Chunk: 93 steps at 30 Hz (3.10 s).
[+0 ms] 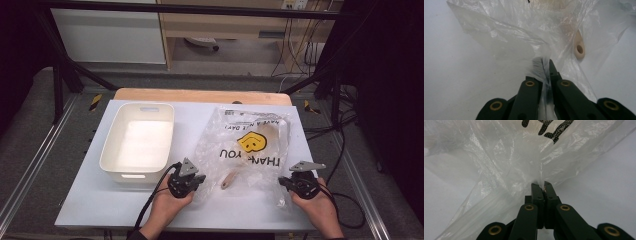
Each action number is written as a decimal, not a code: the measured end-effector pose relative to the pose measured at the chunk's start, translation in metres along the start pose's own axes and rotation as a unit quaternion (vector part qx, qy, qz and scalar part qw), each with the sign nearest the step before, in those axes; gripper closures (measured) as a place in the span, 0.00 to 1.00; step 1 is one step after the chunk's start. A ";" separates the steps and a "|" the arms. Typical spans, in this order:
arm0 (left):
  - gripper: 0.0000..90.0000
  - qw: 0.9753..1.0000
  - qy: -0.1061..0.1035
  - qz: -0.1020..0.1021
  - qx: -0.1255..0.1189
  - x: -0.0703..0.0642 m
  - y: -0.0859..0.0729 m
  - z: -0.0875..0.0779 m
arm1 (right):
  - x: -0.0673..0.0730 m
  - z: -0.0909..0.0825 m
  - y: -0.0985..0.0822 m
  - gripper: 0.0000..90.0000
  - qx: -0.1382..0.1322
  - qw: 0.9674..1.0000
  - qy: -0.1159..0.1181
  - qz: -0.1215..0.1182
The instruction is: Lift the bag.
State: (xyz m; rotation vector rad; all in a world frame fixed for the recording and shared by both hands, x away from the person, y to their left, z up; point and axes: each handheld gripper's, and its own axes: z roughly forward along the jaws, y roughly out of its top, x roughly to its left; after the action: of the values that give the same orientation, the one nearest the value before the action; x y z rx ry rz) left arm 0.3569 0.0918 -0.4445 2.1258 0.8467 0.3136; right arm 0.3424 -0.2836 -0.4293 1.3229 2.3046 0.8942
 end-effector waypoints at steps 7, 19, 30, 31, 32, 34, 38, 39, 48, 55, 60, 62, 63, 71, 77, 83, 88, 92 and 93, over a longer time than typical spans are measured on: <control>1.00 1.000 0.004 0.006 0.011 0.002 -0.005 0.005 | 0.002 0.008 -0.004 1.00 0.015 1.000 -0.004 -0.009; 1.00 1.000 0.002 -0.004 -0.004 0.006 -0.001 -0.004 | 0.002 0.008 -0.004 1.00 0.015 1.000 -0.001 -0.005; 1.00 1.000 -0.003 -0.008 -0.021 0.013 0.014 -0.019 | 0.003 -0.006 0.006 1.00 -0.001 1.000 -0.006 -0.013; 1.00 1.000 -0.005 -0.010 -0.022 0.013 0.015 -0.020 | 0.003 -0.007 0.007 1.00 -0.001 1.000 -0.006 -0.015; 1.00 1.000 -0.005 -0.009 -0.022 0.013 0.016 -0.020 | 0.003 -0.007 0.007 1.00 -0.003 1.000 -0.008 -0.013; 1.00 1.000 -0.005 -0.006 -0.021 0.012 0.016 -0.020 | 0.003 -0.007 0.007 1.00 -0.002 1.000 -0.008 -0.016; 1.00 1.000 -0.008 -0.001 -0.011 0.010 0.013 -0.015 | 0.006 0.002 0.003 1.00 0.011 1.000 -0.003 -0.019; 1.00 1.000 -0.007 0.000 -0.011 0.009 0.013 -0.015 | 0.007 0.004 0.002 1.00 0.014 1.000 -0.003 -0.020; 1.00 1.000 -0.008 0.003 -0.009 0.007 0.010 -0.013 | 0.009 0.011 -0.005 0.70 0.007 1.000 0.000 0.007; 1.00 1.000 -0.009 0.006 -0.007 0.007 0.008 -0.012 | 0.010 0.016 -0.008 0.34 0.000 1.000 -0.008 0.024; 1.00 1.000 -0.009 0.007 -0.007 0.006 0.008 -0.013 | 0.012 0.017 -0.011 0.21 0.000 1.000 -0.018 0.024; 1.00 1.000 -0.009 0.009 -0.006 0.006 0.007 -0.013 | 0.012 0.016 -0.012 0.17 -0.003 0.999 -0.025 0.023; 1.00 1.000 -0.009 0.010 -0.005 0.006 0.007 -0.013 | 0.011 0.015 -0.012 0.16 -0.005 0.999 -0.030 0.025; 1.00 1.000 -0.007 0.013 -0.003 0.006 0.006 -0.013 | 0.008 0.004 -0.019 0.10 -0.030 0.998 -0.042 0.037; 1.00 1.000 -0.006 0.012 -0.001 0.007 0.005 -0.013 | 0.003 0.004 -0.021 0.07 -0.021 0.997 -0.060 0.050; 1.00 1.000 -0.006 0.012 0.001 0.007 0.005 -0.012 | 0.001 0.010 -0.023 0.07 -0.007 0.997 -0.054 0.048; 1.00 1.000 -0.008 0.012 0.001 0.007 0.004 -0.011 | 0.007 0.015 -0.021 0.09 0.007 0.999 -0.034 0.036; 1.00 1.000 -0.009 0.013 0.003 0.006 0.004 -0.010 | 0.015 0.015 -0.020 0.20 0.009 1.000 -0.024 0.010; 1.00 1.000 -0.009 0.013 0.003 0.006 0.004 -0.010 | 0.017 0.014 -0.020 0.24 0.008 1.000 -0.021 0.004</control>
State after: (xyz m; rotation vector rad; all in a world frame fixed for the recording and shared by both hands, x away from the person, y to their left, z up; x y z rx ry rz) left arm 0.3586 0.0999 -0.4352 2.1438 0.8106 0.3068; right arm 0.3291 -0.2716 -0.4525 1.3443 2.2801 0.8441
